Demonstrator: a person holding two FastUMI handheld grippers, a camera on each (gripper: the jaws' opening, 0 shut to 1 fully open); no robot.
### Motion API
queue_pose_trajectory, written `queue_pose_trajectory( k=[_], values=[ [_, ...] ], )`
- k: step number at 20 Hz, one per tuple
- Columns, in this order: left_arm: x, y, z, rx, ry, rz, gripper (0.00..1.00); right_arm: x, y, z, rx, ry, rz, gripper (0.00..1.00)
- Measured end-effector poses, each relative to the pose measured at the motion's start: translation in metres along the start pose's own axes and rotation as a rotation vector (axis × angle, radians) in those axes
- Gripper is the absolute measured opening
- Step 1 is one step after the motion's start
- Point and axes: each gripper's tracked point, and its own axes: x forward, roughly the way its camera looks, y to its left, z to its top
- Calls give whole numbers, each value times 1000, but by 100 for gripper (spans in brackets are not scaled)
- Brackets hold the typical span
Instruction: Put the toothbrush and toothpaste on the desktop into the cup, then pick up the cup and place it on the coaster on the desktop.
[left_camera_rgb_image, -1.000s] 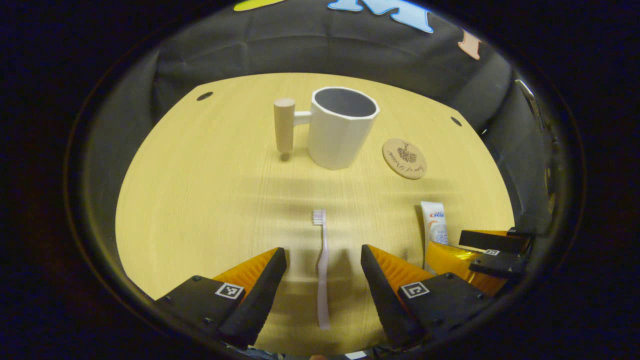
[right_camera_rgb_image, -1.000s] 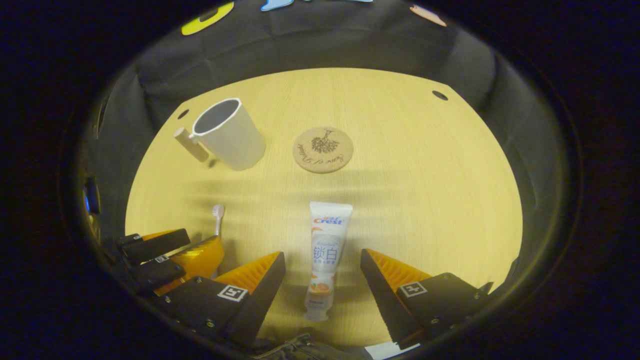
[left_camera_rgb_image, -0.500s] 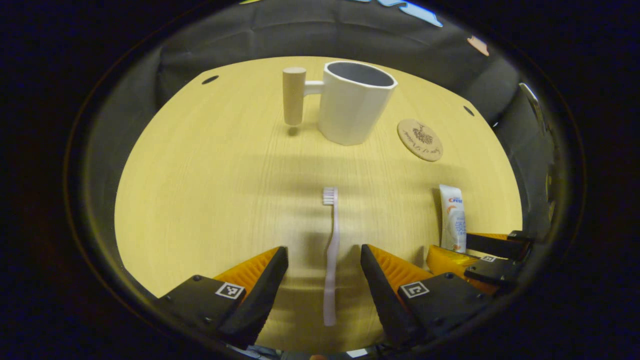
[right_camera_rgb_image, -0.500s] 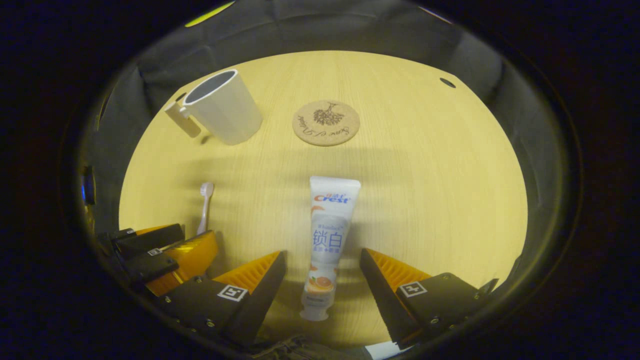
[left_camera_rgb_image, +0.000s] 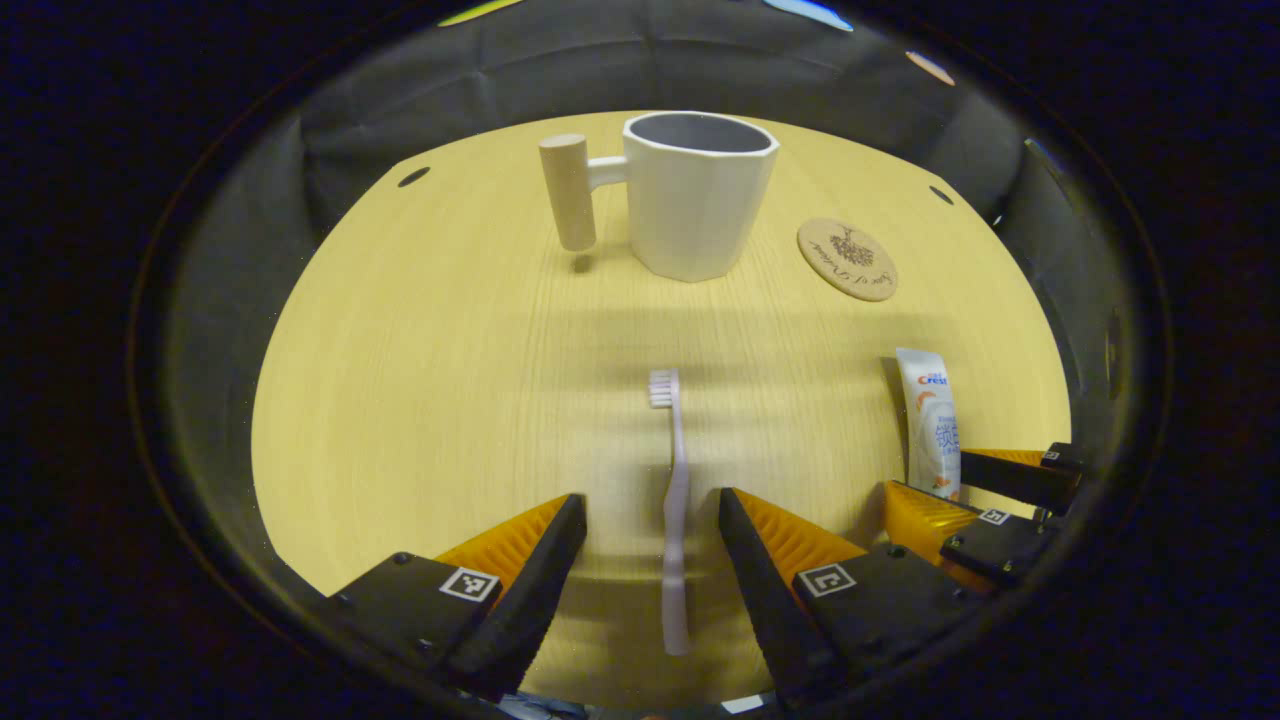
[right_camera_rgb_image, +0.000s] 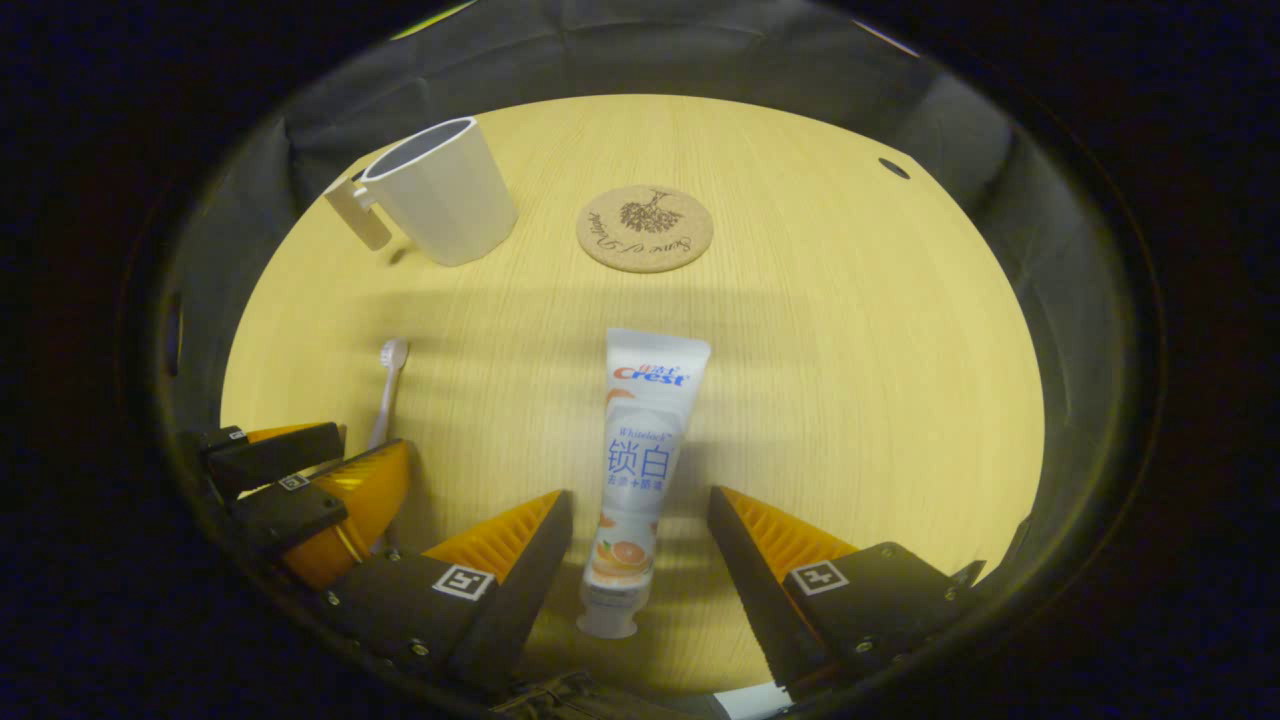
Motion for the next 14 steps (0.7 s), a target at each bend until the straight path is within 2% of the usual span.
queue_pose_trajectory(
  k=[2, 3, 4, 5, 6, 8, 9, 10, 11, 12, 13, 14],
  values=[
    [0, 0, 0, -10, -1, 3, 99, 1, 0, 0, -1, -1, 1, 91],
    [0, 1, -1, -13, -2, 4, 94, 0, 0, 0, -1, -1, -2, 91],
    [0, 0, 0, -14, -2, 8, 94, 0, 0, -1, -1, 0, -3, 84],
    [0, 0, 0, -14, -2, 8, 99, 0, 0, -1, -5, 2, -2, 80],
    [-1, 0, 0, -8, -3, 7, 94, -1, 1, 0, -12, 3, 2, 80],
    [0, -2, 2, 0, -4, 4, 68, 1, 2, -1, -26, 7, 5, 55],
    [0, -2, 1, 7, 0, 5, 62, 0, 2, -1, -36, 16, 8, 52],
    [0, -3, 1, 12, 9, 5, 62, -7, 4, 0, -36, 25, 28, 55],
    [1, -4, 2, 17, -4, 7, 62, -6, 6, -3, -12, 34, 21, 41],
    [3, -5, 4, 7, 3, 4, 39, 1, 6, -3, -21, 43, 20, 26],
    [1, -4, 2, 15, 2, 7, 15, -1, 5, -2, -42, 49, 20, 26],
    [0, -4, 2, 28, 11, 9, 15, -3, 6, -1, -42, 39, 24, 27]
  ],
)
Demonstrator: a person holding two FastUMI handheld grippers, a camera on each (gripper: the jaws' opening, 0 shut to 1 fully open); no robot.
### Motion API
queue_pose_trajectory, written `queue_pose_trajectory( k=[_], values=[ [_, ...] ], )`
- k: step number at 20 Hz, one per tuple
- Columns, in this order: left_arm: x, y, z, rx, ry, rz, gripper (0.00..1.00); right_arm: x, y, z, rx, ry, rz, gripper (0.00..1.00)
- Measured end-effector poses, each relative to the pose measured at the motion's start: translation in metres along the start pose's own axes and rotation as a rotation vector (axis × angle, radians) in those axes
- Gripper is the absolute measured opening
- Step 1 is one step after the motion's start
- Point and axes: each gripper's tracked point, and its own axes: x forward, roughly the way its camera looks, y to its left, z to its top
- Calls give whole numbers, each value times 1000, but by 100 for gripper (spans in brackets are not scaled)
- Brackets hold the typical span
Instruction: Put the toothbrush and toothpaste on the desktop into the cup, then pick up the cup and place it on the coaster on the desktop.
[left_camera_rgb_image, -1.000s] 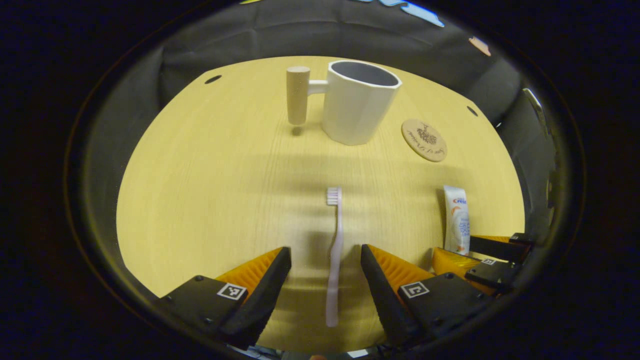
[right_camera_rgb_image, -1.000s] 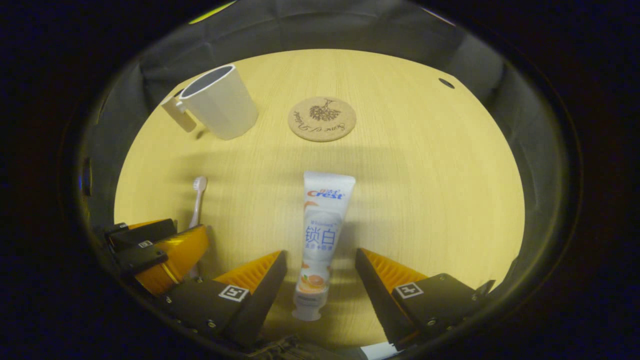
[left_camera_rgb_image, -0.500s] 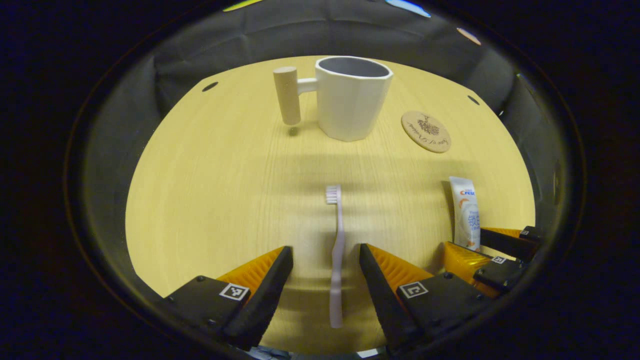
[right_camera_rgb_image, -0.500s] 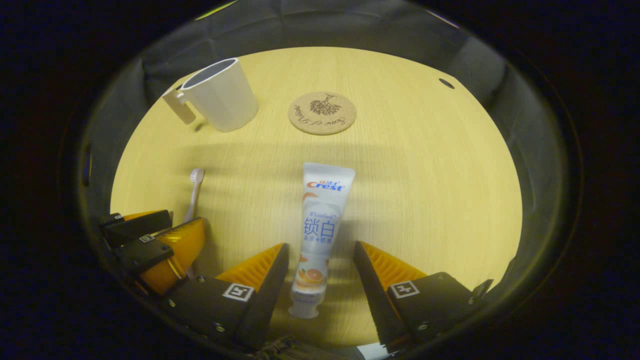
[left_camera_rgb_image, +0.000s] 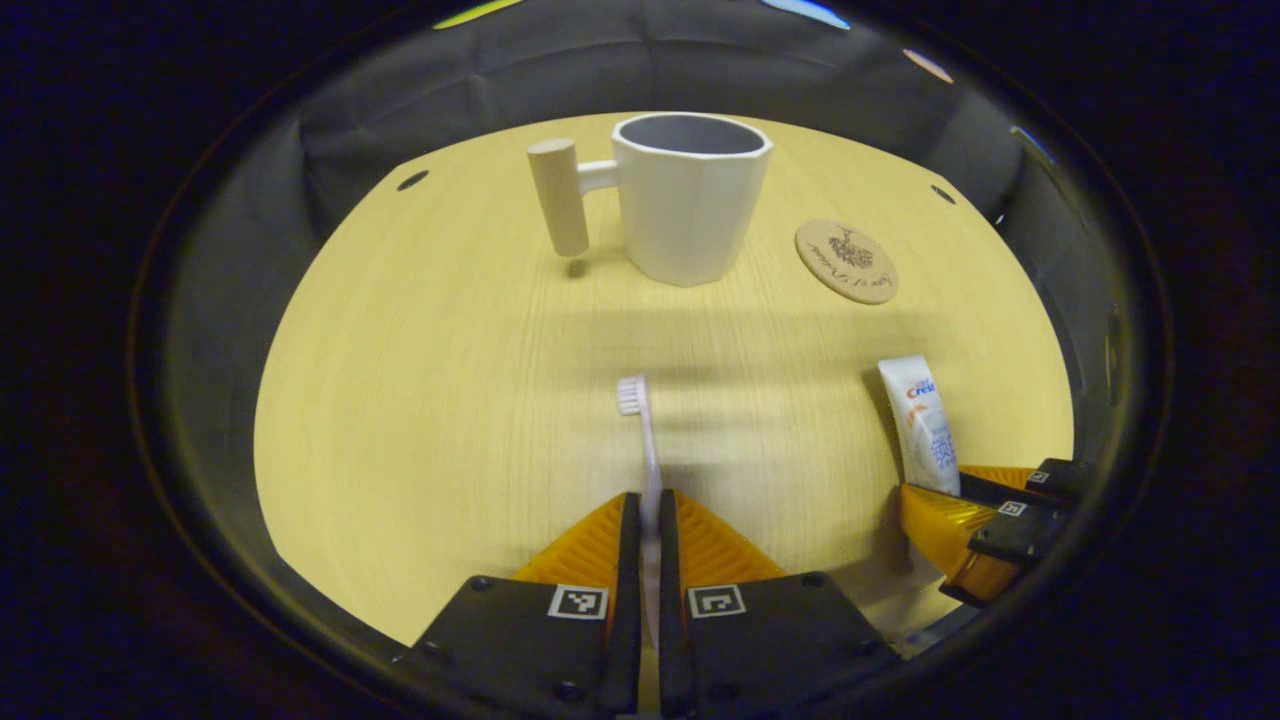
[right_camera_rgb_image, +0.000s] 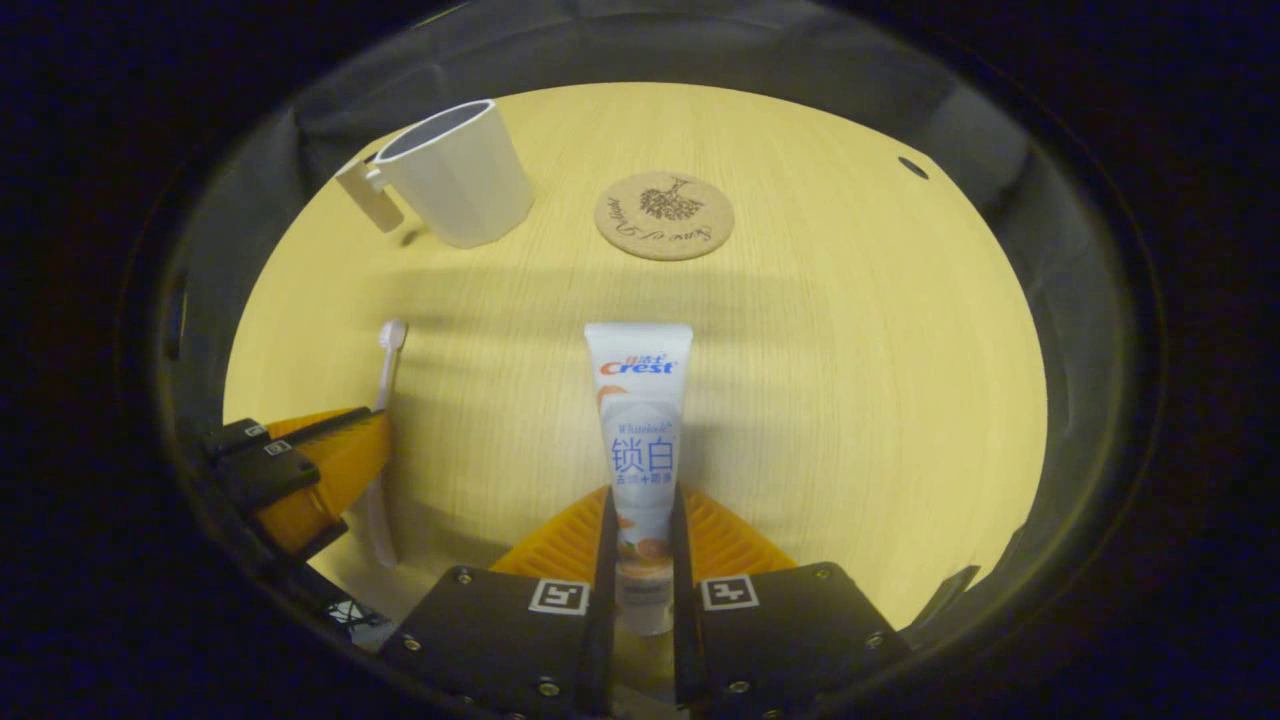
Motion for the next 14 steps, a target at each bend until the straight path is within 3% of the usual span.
queue_pose_trajectory(
  k=[3, 14],
  values=[
    [0, -1, 2, -6, 4, 2, 8, 0, 1, 2, 9, 4, 23, 11],
    [-14, 3, 9, -72, -34, -32, 7, -1, 1, 1, 109, -2, 100, 11]
  ],
)
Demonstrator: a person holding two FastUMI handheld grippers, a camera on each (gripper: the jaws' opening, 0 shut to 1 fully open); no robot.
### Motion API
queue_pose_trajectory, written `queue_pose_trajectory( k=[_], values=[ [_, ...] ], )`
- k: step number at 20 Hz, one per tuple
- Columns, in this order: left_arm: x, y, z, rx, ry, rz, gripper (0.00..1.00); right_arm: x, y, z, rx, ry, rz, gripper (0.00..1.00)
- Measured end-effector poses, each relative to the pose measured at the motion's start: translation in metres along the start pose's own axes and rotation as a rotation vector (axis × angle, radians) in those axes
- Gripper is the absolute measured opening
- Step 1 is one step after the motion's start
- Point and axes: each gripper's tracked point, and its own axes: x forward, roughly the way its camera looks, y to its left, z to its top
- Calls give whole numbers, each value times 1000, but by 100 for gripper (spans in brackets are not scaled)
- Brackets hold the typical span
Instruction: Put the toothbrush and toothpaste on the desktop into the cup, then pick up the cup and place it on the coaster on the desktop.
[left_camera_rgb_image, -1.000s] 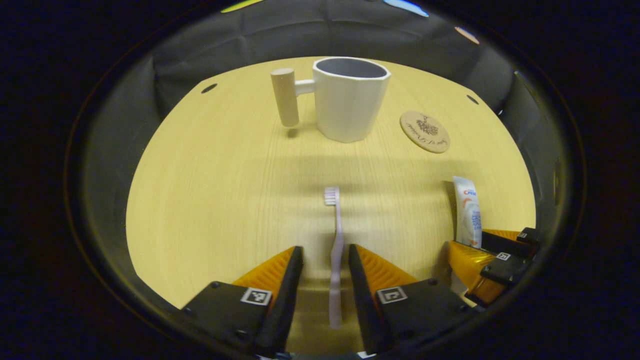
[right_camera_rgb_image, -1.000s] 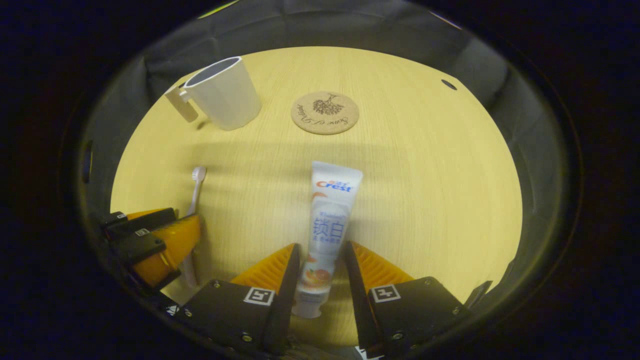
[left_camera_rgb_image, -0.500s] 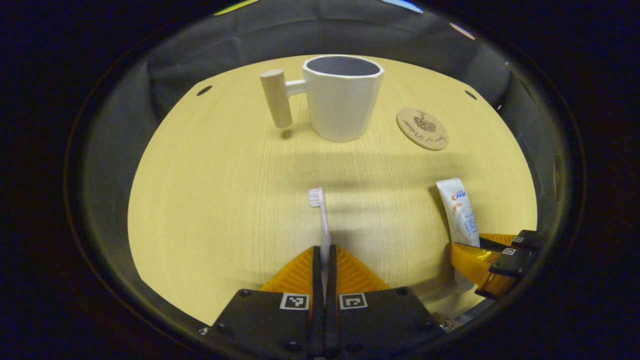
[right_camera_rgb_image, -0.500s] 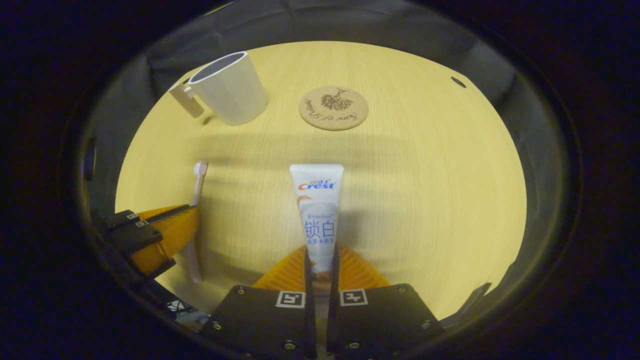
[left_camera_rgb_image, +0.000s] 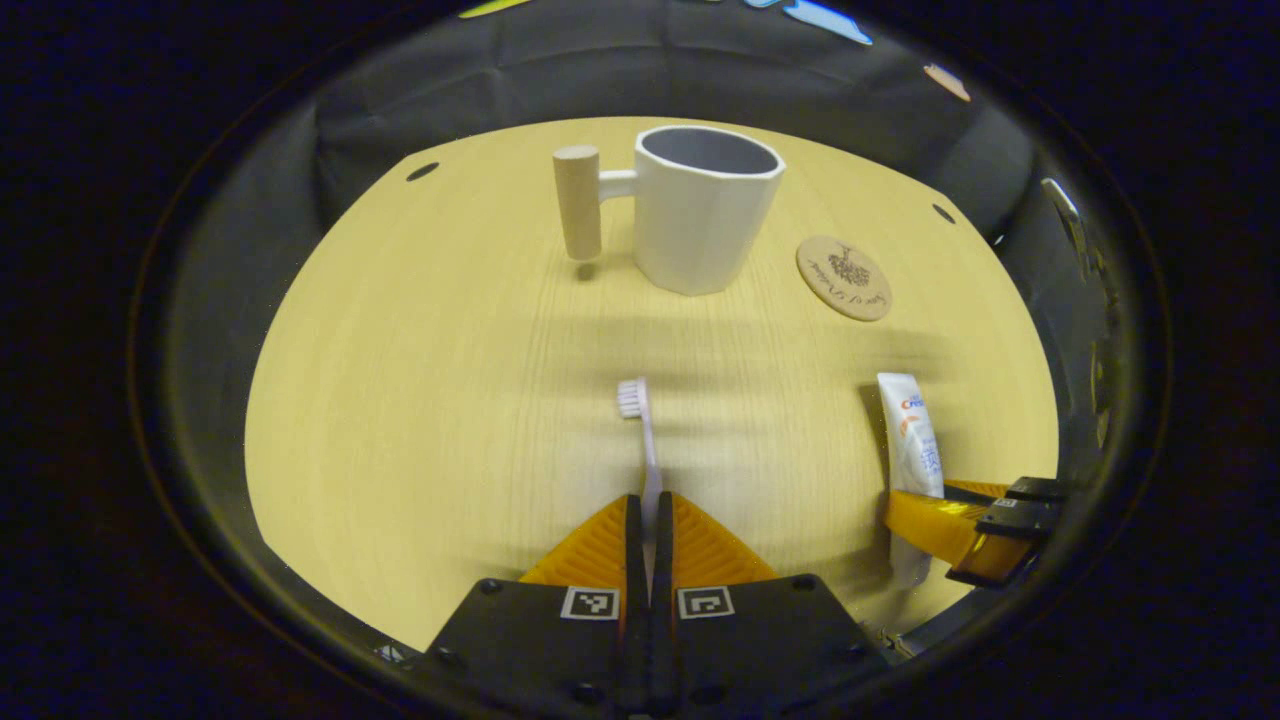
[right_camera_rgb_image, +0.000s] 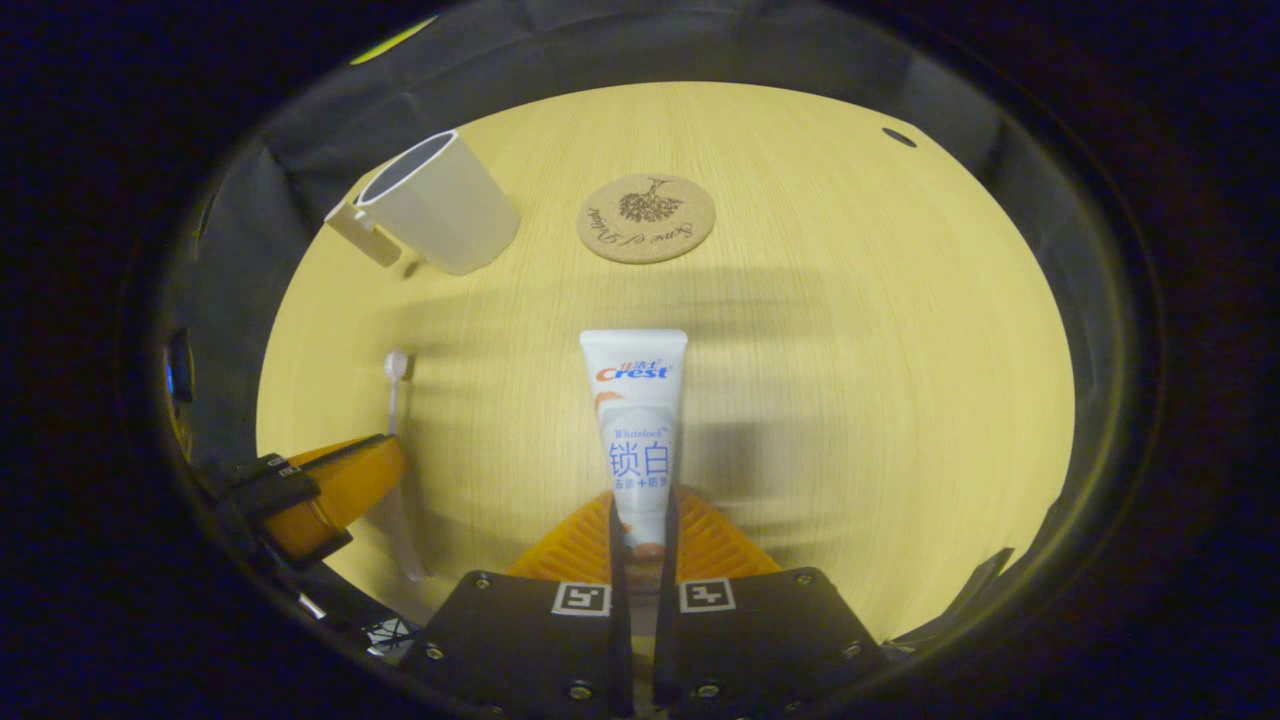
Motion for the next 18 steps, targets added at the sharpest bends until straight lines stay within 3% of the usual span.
queue_pose_trajectory(
  k=[9, 18],
  values=[
    [-72, -1, 57, -76, -136, -36, 7, -1, -1, 1, 1, -8, 12, 10],
    [-138, -8, 192, -94, -402, -100, 7, -1, -1, 2, 22, -10, 30, 10]
  ],
)
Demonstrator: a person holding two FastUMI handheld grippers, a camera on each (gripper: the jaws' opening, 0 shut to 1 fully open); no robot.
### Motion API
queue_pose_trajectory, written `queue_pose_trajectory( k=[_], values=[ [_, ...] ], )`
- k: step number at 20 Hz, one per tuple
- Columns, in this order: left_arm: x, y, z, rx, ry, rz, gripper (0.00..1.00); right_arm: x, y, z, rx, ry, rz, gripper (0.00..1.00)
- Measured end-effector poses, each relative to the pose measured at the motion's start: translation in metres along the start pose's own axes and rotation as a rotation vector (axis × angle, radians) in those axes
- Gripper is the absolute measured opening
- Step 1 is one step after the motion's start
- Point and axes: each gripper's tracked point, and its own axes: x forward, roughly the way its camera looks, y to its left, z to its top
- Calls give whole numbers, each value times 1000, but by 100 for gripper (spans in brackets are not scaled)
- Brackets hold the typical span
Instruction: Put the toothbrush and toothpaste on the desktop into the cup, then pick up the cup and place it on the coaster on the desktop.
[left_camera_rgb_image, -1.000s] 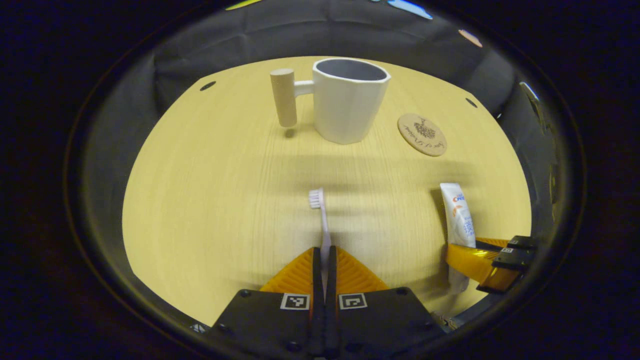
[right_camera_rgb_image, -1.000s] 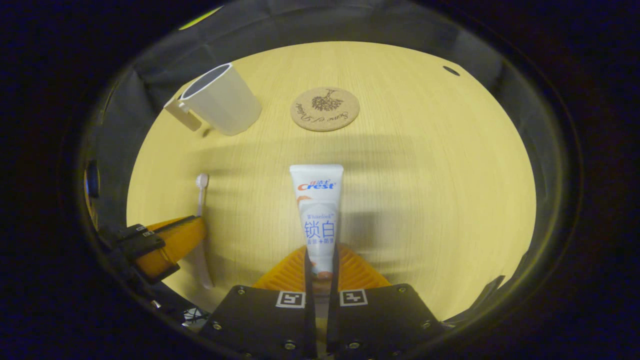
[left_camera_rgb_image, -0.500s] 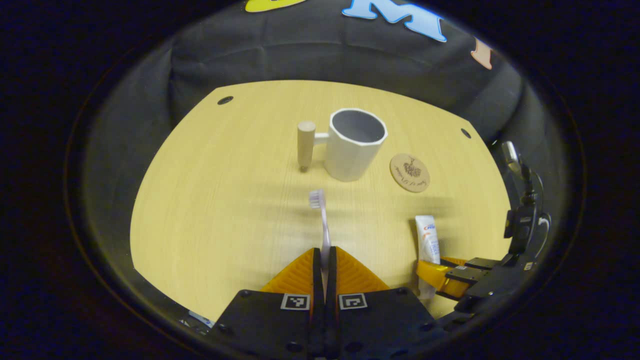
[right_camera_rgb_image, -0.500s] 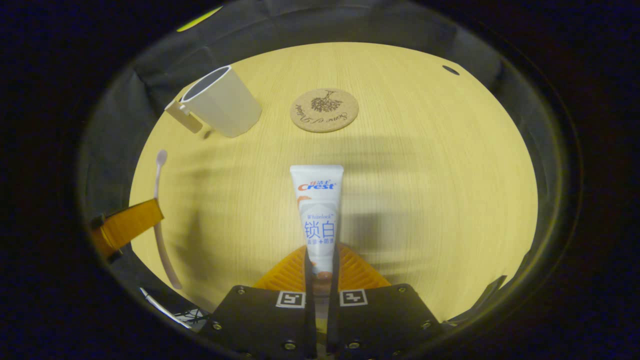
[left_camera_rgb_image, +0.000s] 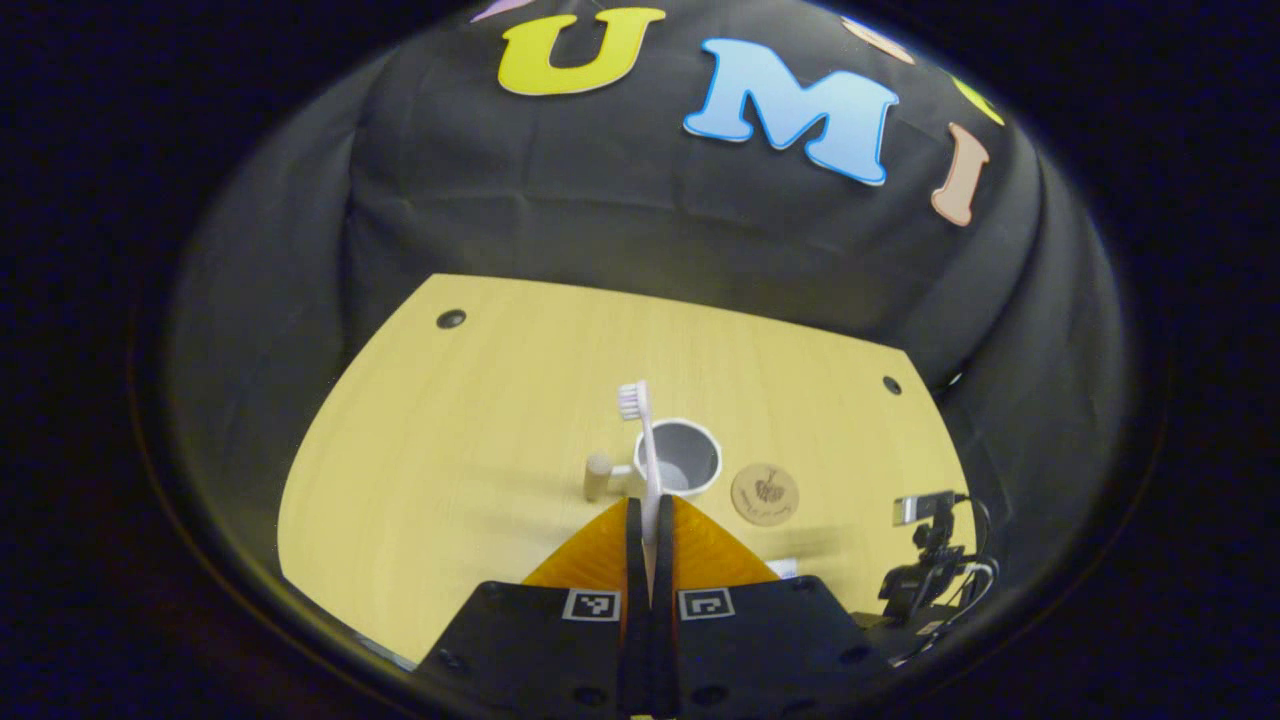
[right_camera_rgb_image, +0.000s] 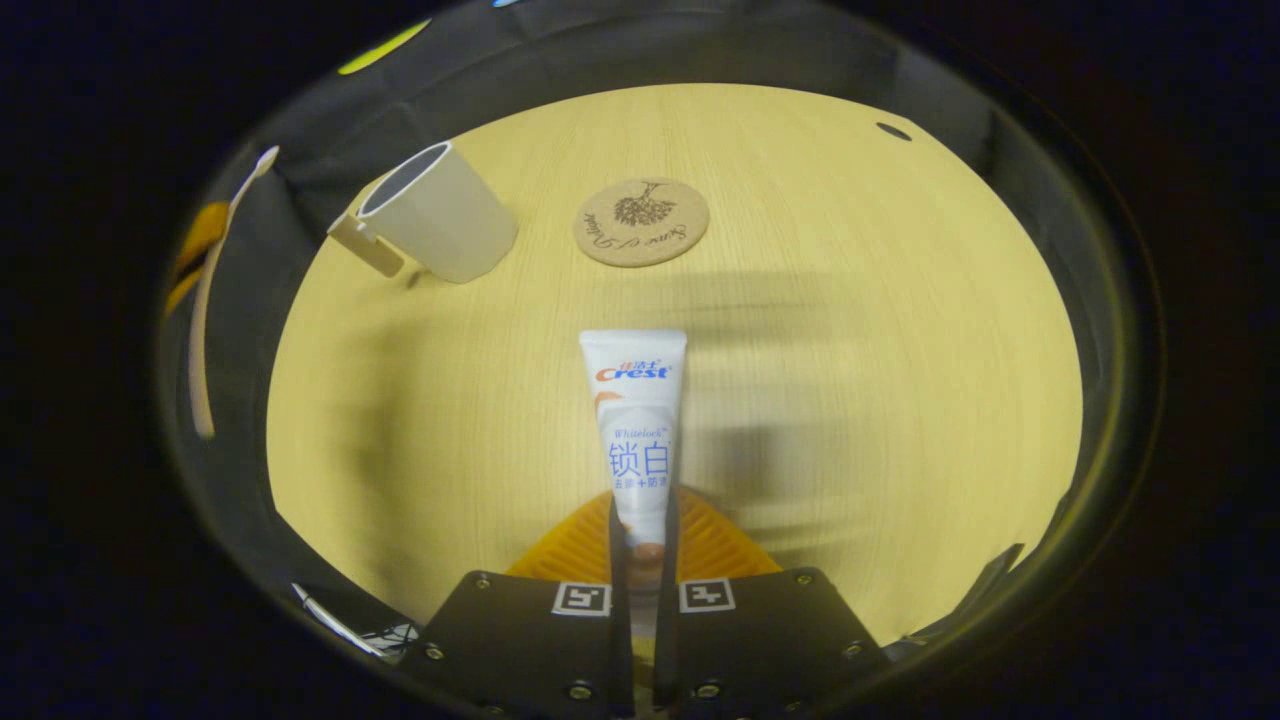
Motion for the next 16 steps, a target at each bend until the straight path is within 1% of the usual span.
queue_pose_trajectory(
  k=[2, 7, 13, 16],
  values=[
    [6, 0, 34, 3, -36, -9, 7, 0, 0, 0, 3, 2, 4, 10],
    [46, -12, 67, 22, -101, -35, 7, 0, 0, 1, 14, 4, 12, 10],
    [94, -32, 95, 62, -202, -67, 7, 0, -1, 3, 6, 6, 12, 10],
    [120, -30, 91, 79, -212, -54, 6, 0, -1, 2, 1, 5, 12, 10]
  ],
)
